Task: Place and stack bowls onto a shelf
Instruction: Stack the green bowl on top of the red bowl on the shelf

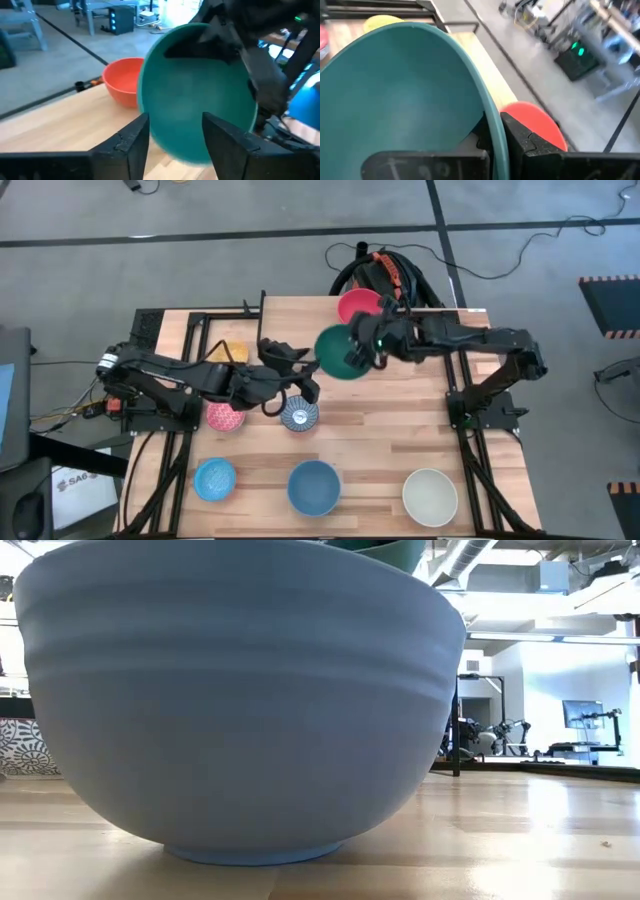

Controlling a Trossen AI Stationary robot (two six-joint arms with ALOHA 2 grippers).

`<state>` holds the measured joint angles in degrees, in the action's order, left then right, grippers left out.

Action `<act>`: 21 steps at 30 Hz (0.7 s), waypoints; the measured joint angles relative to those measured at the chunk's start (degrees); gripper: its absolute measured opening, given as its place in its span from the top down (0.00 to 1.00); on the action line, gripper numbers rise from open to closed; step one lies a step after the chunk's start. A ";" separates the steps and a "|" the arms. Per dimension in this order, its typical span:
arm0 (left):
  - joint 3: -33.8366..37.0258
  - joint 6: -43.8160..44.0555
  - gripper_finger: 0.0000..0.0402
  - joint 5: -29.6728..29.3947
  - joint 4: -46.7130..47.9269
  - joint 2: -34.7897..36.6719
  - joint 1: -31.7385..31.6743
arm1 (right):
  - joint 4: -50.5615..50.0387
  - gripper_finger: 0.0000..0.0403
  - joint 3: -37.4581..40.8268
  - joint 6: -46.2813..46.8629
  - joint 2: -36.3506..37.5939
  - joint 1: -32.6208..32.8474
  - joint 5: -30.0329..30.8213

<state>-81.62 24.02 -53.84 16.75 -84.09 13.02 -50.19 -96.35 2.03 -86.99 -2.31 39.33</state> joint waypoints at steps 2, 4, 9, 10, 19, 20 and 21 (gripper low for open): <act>-1.89 0.02 0.57 -1.55 3.12 -0.03 0.31 | -1.17 0.90 -0.81 1.75 0.36 -1.97 -1.94; -3.45 0.07 0.56 -2.40 5.86 -0.01 0.49 | -2.18 0.90 -1.46 3.61 0.51 -3.81 -3.87; -6.18 2.92 0.56 -2.38 11.99 0.00 0.60 | -4.27 0.90 -1.84 5.11 0.63 -8.25 -6.20; -6.19 3.43 0.56 -2.34 13.11 0.22 0.59 | -4.31 0.90 -1.84 5.26 0.86 -9.27 -6.77; -5.94 10.26 0.56 -0.41 23.99 1.67 1.00 | -4.80 0.90 -1.84 7.13 3.28 -17.29 -16.17; -5.45 10.49 0.56 -0.35 23.83 1.87 1.13 | -4.92 0.90 -1.84 7.15 3.51 -18.07 -16.80; -4.91 10.88 0.56 -0.34 23.55 2.16 1.14 | -4.93 0.90 -1.84 7.16 3.69 -18.77 -17.39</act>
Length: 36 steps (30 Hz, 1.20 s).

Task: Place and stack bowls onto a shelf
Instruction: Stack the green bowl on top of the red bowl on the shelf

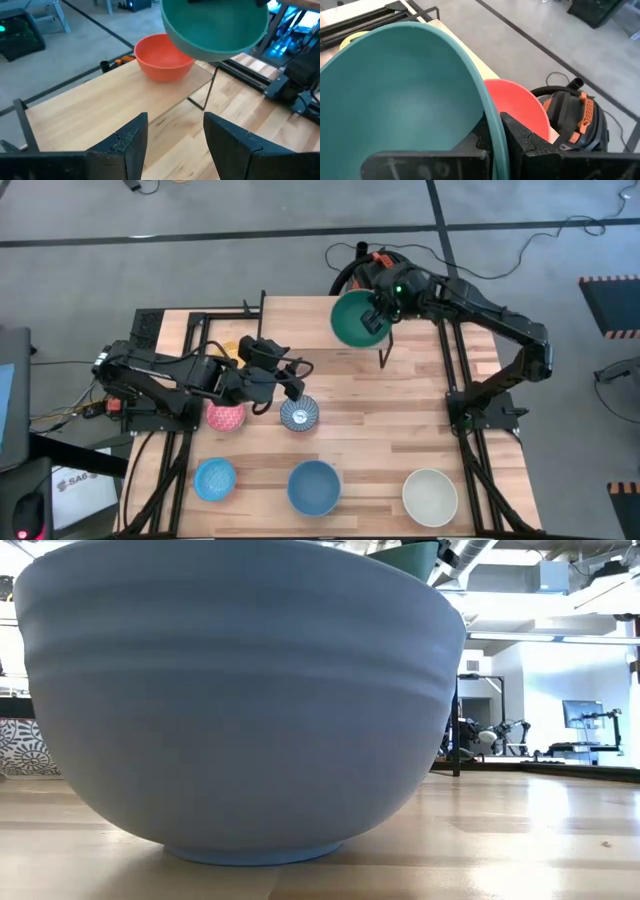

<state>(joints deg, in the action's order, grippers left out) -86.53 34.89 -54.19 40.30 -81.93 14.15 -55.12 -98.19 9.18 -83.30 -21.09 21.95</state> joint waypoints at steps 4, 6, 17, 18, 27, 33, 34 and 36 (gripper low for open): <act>3.78 2.48 0.56 0.45 -0.15 1.07 0.00 | -0.19 0.90 0.00 0.70 0.26 -2.70 -2.68; 6.31 3.94 0.56 0.94 -0.14 2.21 0.13 | -0.72 0.90 0.00 0.97 0.26 -4.22 -4.69; 17.14 3.40 0.56 1.89 -6.99 10.54 0.13 | -1.29 0.90 0.00 1.96 0.02 -10.86 -11.08; 18.66 2.83 0.56 2.12 -8.85 11.48 0.13 | -1.43 0.90 0.00 1.97 0.00 -11.66 -11.77; 34.49 -2.31 0.56 5.08 -30.62 17.49 0.04 | -3.72 0.90 -0.05 2.49 -0.89 -19.60 -16.13; 36.93 -2.76 0.56 6.84 -33.69 16.73 -0.86 | -6.96 0.90 -0.11 2.59 -2.24 -23.80 -18.80; 36.97 -2.77 0.56 7.50 -33.50 16.62 -1.19 | -7.31 0.90 -0.04 2.53 -2.72 -24.41 -19.36; 37.05 -2.79 0.56 8.40 -33.48 16.55 -1.93 | -6.66 0.90 0.11 2.51 -3.61 -24.82 -20.09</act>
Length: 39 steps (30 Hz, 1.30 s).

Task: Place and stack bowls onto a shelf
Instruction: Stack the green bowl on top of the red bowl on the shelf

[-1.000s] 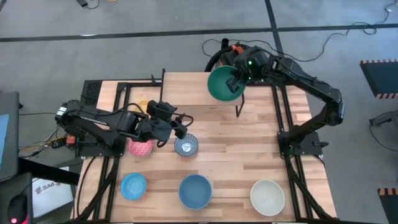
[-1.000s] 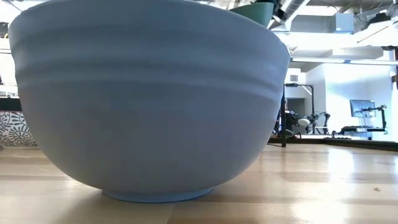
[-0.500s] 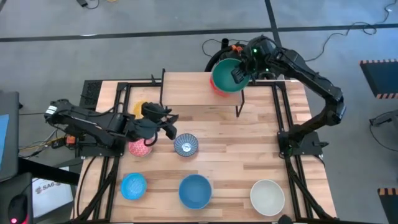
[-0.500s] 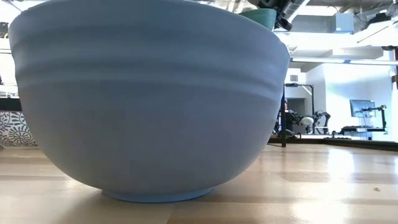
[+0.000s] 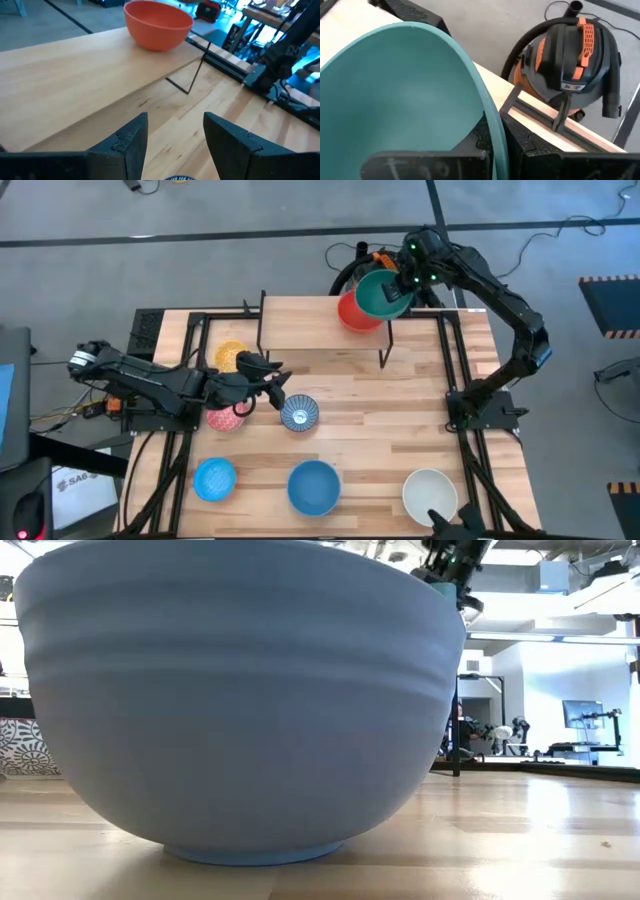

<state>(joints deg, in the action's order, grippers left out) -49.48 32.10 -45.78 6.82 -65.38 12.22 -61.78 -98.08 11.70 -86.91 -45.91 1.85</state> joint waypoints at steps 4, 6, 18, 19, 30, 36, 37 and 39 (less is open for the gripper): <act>-0.02 -0.91 0.56 1.89 -0.46 -0.36 -1.47 | 3.81 0.90 -0.15 -0.41 -2.30 0.19 -0.94; -0.04 -1.27 0.56 2.71 -0.93 -0.34 -2.06 | 5.21 0.90 -0.13 -0.32 -4.11 0.71 -1.09; -0.04 -0.07 0.56 3.05 0.27 -0.34 -1.32 | 7.93 0.80 -0.02 -0.42 -10.87 3.26 -1.35; -0.06 0.08 0.56 3.05 0.28 -0.34 -1.27 | 7.96 0.78 -0.02 -0.56 -10.87 3.26 -1.94; -0.06 0.07 0.56 1.38 0.27 -0.34 -0.93 | 9.01 0.54 -0.09 -2.23 -9.52 2.58 -3.57; -0.08 0.62 0.56 0.16 0.22 -0.34 -0.93 | 10.43 0.49 -0.09 -3.10 -5.94 0.38 -7.21; -0.08 0.63 0.56 0.10 0.15 -0.34 -0.94 | 10.15 0.49 -0.09 -3.18 -5.28 -0.06 -7.95; -0.08 0.65 0.56 0.14 -0.11 -0.34 -1.12 | 9.68 0.49 0.05 -3.27 -3.90 -0.69 -9.49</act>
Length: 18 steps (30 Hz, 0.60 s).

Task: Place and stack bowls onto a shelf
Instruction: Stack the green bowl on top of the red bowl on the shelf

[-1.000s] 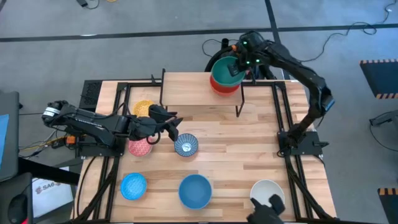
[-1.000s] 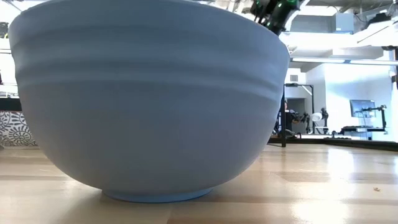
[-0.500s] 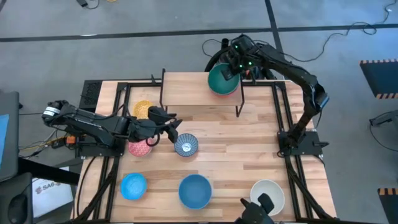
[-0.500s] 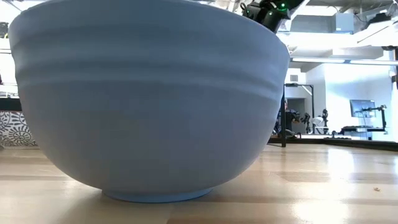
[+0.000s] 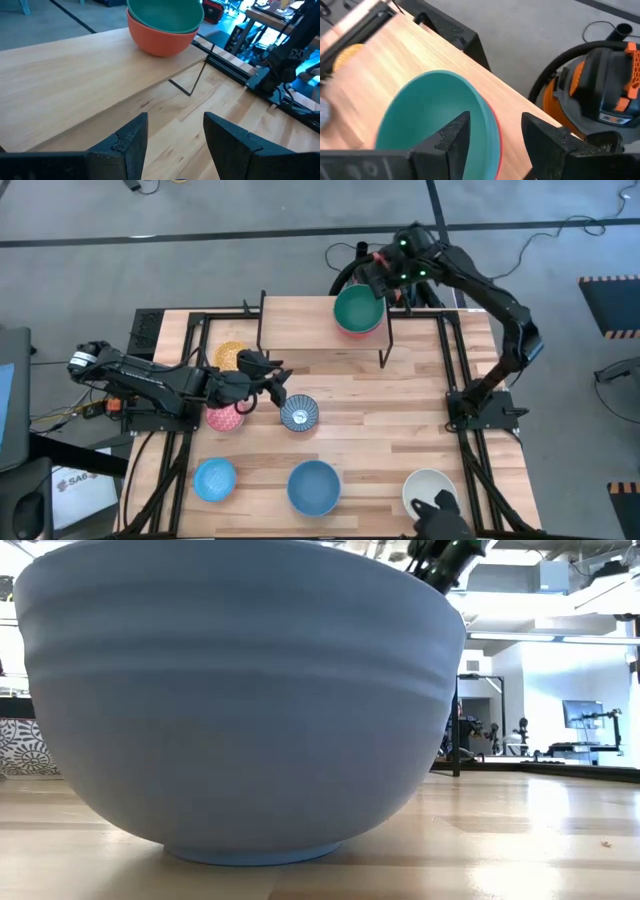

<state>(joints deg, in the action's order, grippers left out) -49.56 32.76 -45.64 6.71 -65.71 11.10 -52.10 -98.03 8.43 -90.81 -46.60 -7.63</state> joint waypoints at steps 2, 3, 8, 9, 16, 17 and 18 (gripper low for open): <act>-0.02 0.28 0.56 0.58 -0.60 -0.29 -0.23 | 1.82 0.49 1.92 0.11 2.32 -0.51 -1.94; -0.06 0.45 0.56 0.68 -1.36 -0.80 -0.37 | 3.14 0.49 3.66 0.35 3.76 -0.80 -2.87; -0.14 -0.91 0.56 1.40 -6.94 -3.43 -0.93 | 12.50 0.50 15.80 1.59 10.80 -1.95 -3.86; -0.09 -1.45 0.56 1.54 -8.23 -4.19 -1.12 | 14.77 0.50 18.28 1.97 11.78 -2.14 -3.86; -0.25 -2.52 0.56 4.13 -16.33 -7.67 -2.66 | 21.15 0.56 26.74 0.33 13.72 -2.63 -6.08; -0.24 -2.38 0.56 4.48 -17.03 -7.66 -2.67 | 21.32 0.57 27.28 -0.28 13.59 -2.53 -6.16; -0.28 -2.08 0.56 4.77 -17.70 -7.61 -2.72 | 21.27 0.57 27.64 -0.87 13.40 -2.44 -6.20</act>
<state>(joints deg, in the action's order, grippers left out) -49.84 30.68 -40.87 -10.99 -73.32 8.38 -30.83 -70.39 7.56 -77.41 -49.05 -13.83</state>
